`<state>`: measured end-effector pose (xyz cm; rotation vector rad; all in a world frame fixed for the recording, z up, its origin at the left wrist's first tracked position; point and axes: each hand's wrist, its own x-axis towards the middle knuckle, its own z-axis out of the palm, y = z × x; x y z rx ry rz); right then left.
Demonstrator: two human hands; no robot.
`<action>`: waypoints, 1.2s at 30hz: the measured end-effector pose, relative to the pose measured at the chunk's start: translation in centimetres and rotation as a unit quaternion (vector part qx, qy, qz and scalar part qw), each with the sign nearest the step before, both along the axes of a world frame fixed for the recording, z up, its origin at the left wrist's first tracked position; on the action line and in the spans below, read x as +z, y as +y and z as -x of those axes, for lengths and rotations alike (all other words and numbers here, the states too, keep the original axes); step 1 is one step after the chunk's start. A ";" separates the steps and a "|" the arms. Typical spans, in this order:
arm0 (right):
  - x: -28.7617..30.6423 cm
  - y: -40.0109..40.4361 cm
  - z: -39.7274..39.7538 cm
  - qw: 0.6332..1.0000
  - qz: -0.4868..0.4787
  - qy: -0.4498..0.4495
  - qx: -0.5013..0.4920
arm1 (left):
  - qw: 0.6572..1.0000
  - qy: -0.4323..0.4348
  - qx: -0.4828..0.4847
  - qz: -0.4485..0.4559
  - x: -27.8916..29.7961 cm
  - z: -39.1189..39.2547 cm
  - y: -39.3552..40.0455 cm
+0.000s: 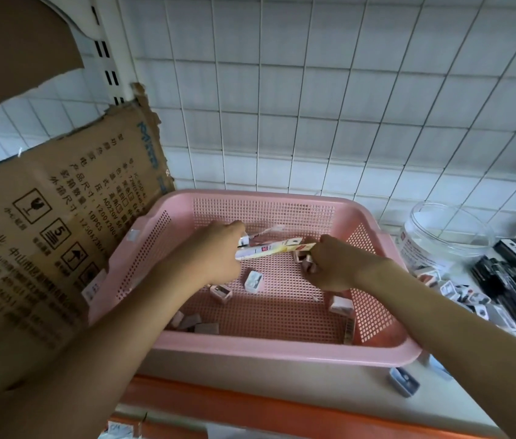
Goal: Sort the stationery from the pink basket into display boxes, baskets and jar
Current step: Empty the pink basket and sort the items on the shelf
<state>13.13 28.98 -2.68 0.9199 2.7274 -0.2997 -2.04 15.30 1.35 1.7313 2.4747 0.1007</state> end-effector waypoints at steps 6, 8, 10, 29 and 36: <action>0.0 0.7 0.5 0.998 0.038 -0.041 -0.027 | 0.995 -0.068 0.057 -0.044 -1.8 -0.2 -0.2; 0.6 0.7 1.0 0.995 0.060 -0.069 -0.030 | 0.991 -0.098 0.071 -0.060 -1.8 -0.2 -0.2; 0.9 0.6 1.6 0.995 0.067 -0.068 -0.024 | 0.986 -0.118 0.076 -0.085 -1.7 -0.1 -0.3; 7.6 -0.1 -12.7 0.723 0.386 0.535 -0.206 | 0.947 -0.195 0.035 -0.254 3.2 -8.6 2.9; 3.7 0.8 -22.6 0.604 0.479 0.548 -0.323 | 0.933 -0.226 0.016 -0.280 4.4 -19.7 5.7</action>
